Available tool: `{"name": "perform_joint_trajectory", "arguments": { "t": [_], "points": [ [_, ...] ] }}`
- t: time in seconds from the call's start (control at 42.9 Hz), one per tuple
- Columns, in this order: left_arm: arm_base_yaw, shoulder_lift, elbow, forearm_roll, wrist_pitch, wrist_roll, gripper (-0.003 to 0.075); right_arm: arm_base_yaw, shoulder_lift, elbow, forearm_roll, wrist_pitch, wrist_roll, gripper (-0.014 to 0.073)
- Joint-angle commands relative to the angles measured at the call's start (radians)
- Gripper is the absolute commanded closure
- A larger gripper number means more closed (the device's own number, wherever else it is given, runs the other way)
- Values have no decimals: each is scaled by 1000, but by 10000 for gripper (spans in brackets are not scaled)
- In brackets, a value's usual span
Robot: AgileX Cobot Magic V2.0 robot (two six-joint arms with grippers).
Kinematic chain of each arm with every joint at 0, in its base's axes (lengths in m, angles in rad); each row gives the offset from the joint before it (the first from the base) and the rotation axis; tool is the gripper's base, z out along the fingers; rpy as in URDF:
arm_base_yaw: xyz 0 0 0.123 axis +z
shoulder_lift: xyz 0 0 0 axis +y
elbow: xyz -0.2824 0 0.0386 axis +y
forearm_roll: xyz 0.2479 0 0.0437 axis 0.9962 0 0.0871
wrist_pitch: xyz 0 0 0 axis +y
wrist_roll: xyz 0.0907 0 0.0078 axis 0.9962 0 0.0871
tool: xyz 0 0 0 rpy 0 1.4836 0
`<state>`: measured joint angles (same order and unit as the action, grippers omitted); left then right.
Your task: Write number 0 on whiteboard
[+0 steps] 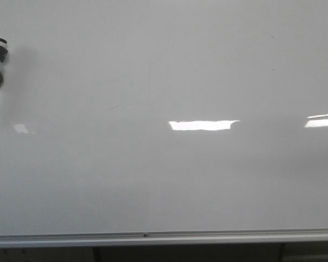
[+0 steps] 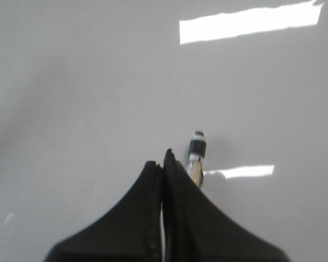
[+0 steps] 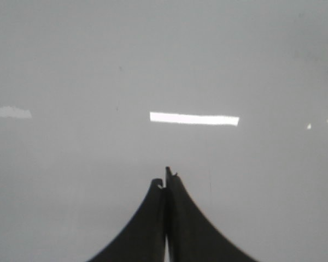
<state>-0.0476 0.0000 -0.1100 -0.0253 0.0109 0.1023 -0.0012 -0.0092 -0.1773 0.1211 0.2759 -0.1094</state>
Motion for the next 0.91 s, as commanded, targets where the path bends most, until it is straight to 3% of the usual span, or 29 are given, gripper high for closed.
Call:
{"name": "perform_joint_trajectory", "arguments": {
  "t": [0.0, 0.21, 0.513, 0.606, 0.7, 0.77, 0.84, 0.886],
  "points": [
    [3, 56, -137, -12, -1, -9, 739, -2, 53, -150, 1, -13, -2, 659],
    [3, 289, -315, -8, 204, -9, 739, -2, 270, -315, 8, 53, -2, 659],
    [3, 450, -362, -12, 238, -9, 713, -2, 406, -345, 9, 52, -2, 650],
    [3, 450, -362, -12, 236, -9, 563, -2, 406, -345, 9, 52, -2, 542],
    [3, 450, -362, -12, 236, -9, 279, -2, 406, -345, 9, 52, -2, 351],
    [3, 450, -362, -12, 235, -9, 112, -2, 406, -345, 9, 52, -2, 176],
    [3, 450, -355, -12, 219, -9, 22, -2, 406, -345, 9, 50, -2, 54],
    [3, 452, -348, -12, 201, -9, 24, -2, 406, -345, 9, 50, -2, -7]
  ]
}}
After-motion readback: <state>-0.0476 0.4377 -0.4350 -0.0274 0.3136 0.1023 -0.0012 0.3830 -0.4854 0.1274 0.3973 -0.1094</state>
